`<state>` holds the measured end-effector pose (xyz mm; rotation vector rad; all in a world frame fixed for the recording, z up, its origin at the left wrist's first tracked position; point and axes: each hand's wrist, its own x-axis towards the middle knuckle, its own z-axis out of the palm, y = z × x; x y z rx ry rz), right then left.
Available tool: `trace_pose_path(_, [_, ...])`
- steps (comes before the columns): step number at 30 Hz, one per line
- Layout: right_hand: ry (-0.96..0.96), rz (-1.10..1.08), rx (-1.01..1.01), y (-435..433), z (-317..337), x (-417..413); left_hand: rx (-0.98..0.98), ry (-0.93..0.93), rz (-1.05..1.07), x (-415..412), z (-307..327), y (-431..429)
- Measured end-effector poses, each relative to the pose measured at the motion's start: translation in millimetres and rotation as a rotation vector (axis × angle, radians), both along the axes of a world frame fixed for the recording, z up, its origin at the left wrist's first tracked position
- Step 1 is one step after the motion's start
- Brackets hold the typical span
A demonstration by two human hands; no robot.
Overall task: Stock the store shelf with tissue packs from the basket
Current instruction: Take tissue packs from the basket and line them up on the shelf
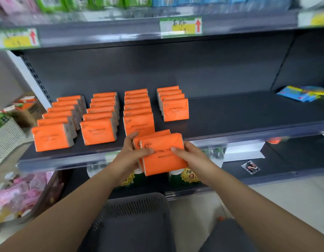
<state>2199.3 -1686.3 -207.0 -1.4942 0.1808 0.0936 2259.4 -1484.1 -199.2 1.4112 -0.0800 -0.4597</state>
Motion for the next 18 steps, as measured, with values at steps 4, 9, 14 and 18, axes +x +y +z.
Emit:
trace_pose_path(4, [-0.046,-0.002,0.029,-26.1,7.4,6.8,-0.017,-0.061,-0.013,11.1,12.2,-33.0])
trace_pose_path(9, [-0.084,-0.03,0.069,-55.1,15.9,20.7,-0.014,-0.124,-0.058,28.3,15.7,-63.9])
trace_pose_path(14, [-0.112,-0.051,0.106,-75.7,20.8,41.2,-0.034,-0.16,-0.074,50.9,20.3,-87.1])
trace_pose_path(18, [-0.133,-0.09,0.083,-88.5,21.5,62.1,-0.01,-0.199,-0.041,70.6,20.4,-103.3])
